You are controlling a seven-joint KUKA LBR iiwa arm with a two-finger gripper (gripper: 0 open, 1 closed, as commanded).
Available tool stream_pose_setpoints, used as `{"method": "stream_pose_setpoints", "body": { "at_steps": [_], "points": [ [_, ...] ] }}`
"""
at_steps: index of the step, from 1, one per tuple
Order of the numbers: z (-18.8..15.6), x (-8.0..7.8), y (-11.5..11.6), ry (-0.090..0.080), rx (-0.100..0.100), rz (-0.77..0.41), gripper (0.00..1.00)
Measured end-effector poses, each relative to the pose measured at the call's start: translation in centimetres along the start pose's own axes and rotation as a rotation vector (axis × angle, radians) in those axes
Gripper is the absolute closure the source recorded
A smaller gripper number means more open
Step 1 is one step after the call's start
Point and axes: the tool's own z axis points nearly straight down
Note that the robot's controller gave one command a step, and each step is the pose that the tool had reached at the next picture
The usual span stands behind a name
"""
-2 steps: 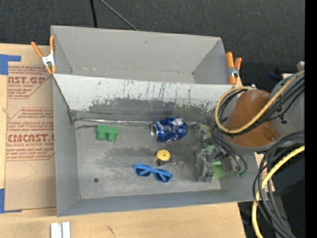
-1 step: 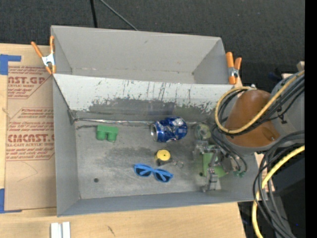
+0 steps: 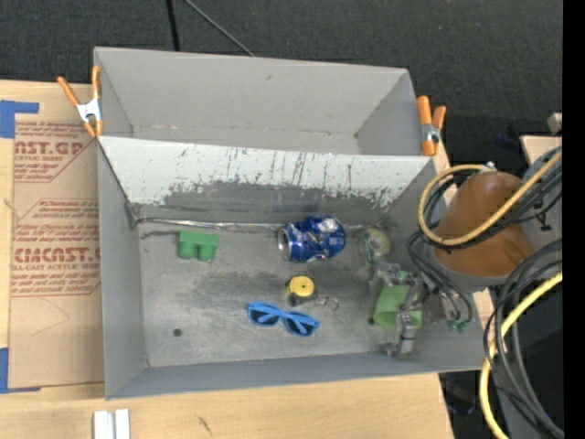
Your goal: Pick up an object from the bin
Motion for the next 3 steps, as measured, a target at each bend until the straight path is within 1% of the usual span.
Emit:
{"method": "stream_pose_setpoints", "body": {
  "at_steps": [1, 2, 3],
  "points": [
    [0.1, 0.2, 0.3, 0.009, -0.004, -0.003, 1.0],
    [-12.7, -2.0, 1.2, -0.002, 0.011, -0.102, 1.0],
    [-23.5, -3.7, 0.5, -0.005, 0.013, -0.087, 1.0]
  ]
}}
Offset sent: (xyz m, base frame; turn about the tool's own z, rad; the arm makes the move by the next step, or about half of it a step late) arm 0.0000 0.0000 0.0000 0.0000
